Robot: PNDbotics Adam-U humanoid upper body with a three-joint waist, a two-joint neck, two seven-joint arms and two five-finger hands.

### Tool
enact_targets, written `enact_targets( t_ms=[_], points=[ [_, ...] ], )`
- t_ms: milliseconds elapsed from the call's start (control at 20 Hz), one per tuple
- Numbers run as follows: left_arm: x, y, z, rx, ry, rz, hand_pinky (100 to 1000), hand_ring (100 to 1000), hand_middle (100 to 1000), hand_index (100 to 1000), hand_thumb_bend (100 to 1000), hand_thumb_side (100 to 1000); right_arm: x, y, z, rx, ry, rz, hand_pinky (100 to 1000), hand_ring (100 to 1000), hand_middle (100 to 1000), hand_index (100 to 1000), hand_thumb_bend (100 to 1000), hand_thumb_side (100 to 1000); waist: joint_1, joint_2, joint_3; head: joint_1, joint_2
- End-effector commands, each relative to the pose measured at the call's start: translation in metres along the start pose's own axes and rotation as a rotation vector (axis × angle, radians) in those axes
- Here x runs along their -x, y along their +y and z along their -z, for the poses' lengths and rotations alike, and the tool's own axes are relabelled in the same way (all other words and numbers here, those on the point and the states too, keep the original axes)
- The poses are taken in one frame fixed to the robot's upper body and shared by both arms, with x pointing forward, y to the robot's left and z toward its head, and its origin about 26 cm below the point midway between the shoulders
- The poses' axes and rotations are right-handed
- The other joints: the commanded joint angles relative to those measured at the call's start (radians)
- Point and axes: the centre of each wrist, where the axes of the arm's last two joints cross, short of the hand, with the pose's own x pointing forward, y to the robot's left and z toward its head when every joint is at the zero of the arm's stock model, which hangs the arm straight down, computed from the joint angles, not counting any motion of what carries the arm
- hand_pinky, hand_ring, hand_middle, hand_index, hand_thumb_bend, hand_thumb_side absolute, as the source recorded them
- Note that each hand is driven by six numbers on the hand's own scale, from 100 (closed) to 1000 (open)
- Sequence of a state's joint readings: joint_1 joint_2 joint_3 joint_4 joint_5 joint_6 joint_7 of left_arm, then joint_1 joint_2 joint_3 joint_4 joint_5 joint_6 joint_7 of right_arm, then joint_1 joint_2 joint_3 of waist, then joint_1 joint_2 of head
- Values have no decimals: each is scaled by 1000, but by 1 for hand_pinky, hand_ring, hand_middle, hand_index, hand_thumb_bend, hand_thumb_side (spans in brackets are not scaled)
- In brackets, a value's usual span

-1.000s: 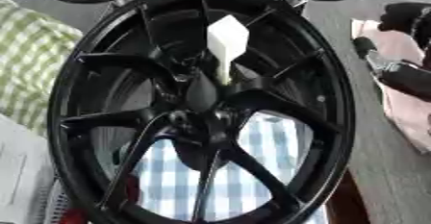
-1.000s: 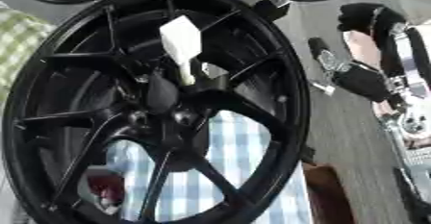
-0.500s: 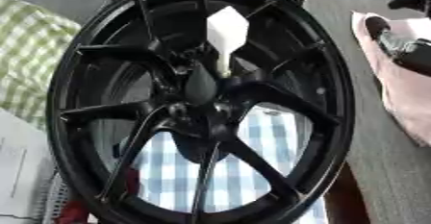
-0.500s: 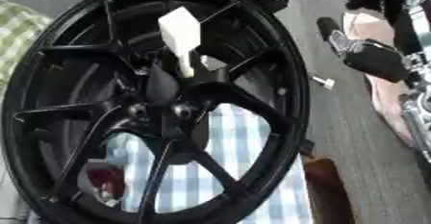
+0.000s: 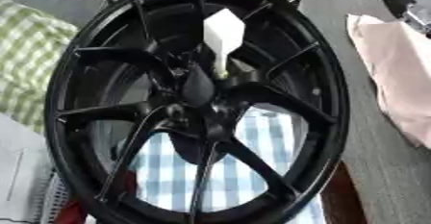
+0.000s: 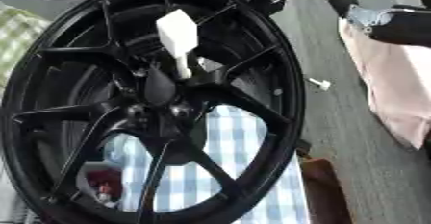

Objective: Pull the pin out of the wheel hub.

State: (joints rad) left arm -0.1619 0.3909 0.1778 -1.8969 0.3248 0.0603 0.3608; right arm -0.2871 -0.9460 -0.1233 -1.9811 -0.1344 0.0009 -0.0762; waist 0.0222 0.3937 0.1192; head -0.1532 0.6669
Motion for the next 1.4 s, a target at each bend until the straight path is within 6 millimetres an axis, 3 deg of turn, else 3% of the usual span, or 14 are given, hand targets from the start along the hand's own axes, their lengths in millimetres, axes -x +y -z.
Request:
enact_targets(
  t_ms=[50, 450, 800, 1050, 1400],
  points=[
    [-8, 8, 4, -6, -29, 37, 671, 632, 645, 713, 537, 651, -18, -18, 11, -78, -64, -82, 864, 711, 657, 750, 512, 223, 7, -42, -1, 4, 5],
    [-7, 8, 3, 1, -20, 40, 670, 633, 645, 713, 537, 652, -46, -41, 32, -258, -140, -235, 872, 723, 666, 751, 560, 240, 1, -48, 4, -1, 9],
    [-8, 10, 3, 0, -24, 48, 670, 633, 646, 713, 537, 652, -69, -50, 46, -390, -235, -375, 880, 738, 679, 755, 559, 273, -6, -40, 21, -24, -15],
    [-8, 10, 3, 6, -23, 48, 670, 632, 646, 713, 538, 652, -81, -48, 55, -501, -290, -444, 882, 747, 690, 758, 558, 293, -14, -37, 33, -51, -33],
    [-8, 9, 3, 18, -18, 51, 671, 632, 647, 713, 538, 652, -98, -34, 68, -645, -333, -479, 885, 765, 711, 771, 564, 319, -23, -45, 43, -71, -19]
  ],
)
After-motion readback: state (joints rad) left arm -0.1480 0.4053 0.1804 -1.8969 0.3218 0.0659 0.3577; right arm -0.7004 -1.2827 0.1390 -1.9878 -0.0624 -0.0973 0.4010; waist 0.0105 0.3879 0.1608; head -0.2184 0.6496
